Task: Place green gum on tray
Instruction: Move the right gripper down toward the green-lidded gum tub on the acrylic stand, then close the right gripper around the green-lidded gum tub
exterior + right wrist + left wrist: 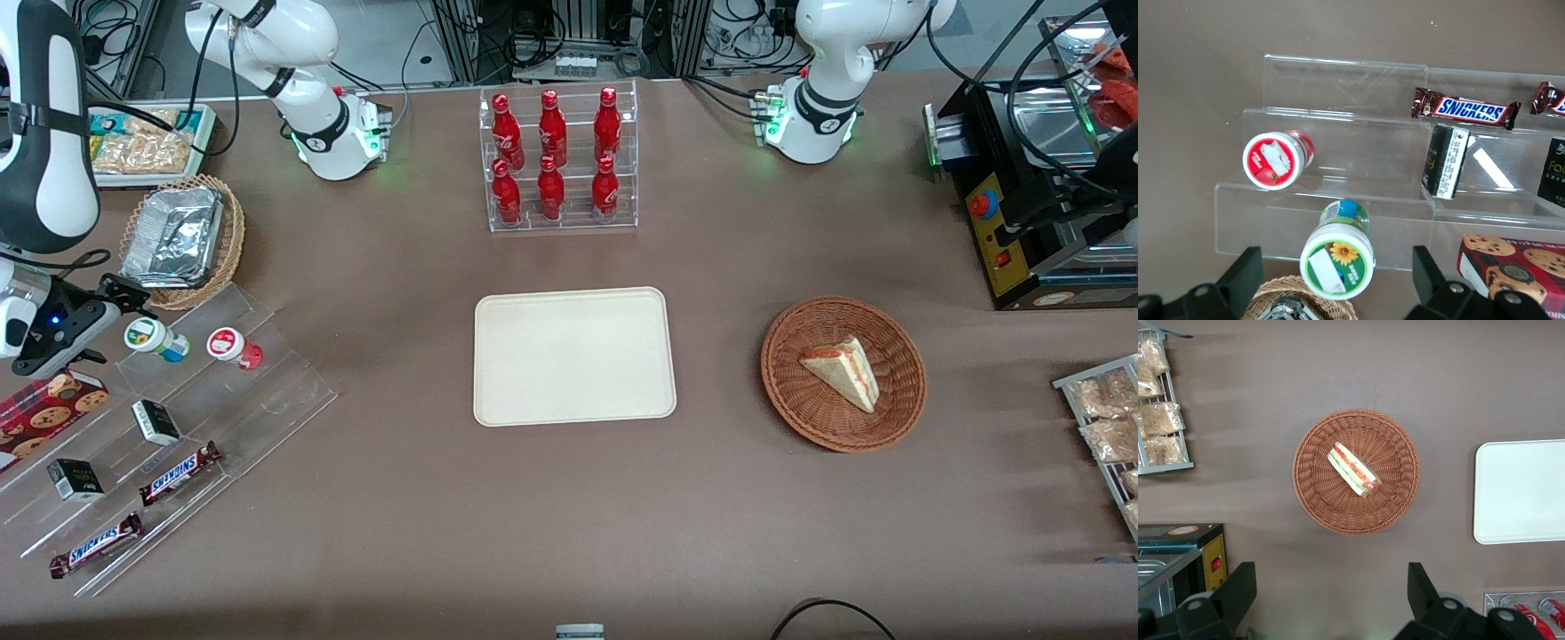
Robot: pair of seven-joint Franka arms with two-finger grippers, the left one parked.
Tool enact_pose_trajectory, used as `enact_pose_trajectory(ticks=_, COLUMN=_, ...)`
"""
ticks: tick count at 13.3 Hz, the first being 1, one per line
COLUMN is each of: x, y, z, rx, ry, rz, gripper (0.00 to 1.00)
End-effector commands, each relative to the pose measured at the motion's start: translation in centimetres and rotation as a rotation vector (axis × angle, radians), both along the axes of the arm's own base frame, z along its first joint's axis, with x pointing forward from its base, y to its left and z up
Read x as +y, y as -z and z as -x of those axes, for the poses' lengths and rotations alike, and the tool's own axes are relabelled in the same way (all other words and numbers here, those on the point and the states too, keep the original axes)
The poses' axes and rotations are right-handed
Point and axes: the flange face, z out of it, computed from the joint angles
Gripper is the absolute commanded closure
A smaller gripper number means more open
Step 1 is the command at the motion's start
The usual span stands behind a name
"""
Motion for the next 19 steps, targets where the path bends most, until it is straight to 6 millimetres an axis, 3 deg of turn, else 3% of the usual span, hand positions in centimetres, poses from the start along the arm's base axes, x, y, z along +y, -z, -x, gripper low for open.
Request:
enact_pose_trajectory(ticks=1, x=-0.7, y=1.2, z=1.0, rx=-0.029, ry=-0.016, rz=0.009, gripper=0.00)
enact_pose_trajectory(ticks=9, x=-1.3, y=4.9, z=2.9, rx=-0.044, ry=-0.027, rz=0.013, gripper=0.00)
enact_pose_trajectory(ticks=10, x=-1.4, y=5.0, z=2.9, rx=-0.047, ry=-0.035, rz=0.013, gripper=0.11)
enact_pose_trajectory(ticks=12, x=-1.4, y=4.9, z=2.9, rx=-0.045, ry=-0.046, rz=0.013, gripper=0.78)
enact_pose_trajectory(ticks=13, x=-1.4, y=4.8, z=2.9, rx=-0.044, ry=-0.044, rz=0.011, gripper=1.00)
enact_pose_trajectory(ticks=15, x=-1.3, y=3.8, z=2.7, rx=-0.051, ry=-0.044, rz=0.011, gripper=1.00)
enact_pose_trajectory(ticks=19, x=0.1, y=-1.3, z=0.5, rx=-0.031, ry=-0.029, rz=0.002, gripper=1.00)
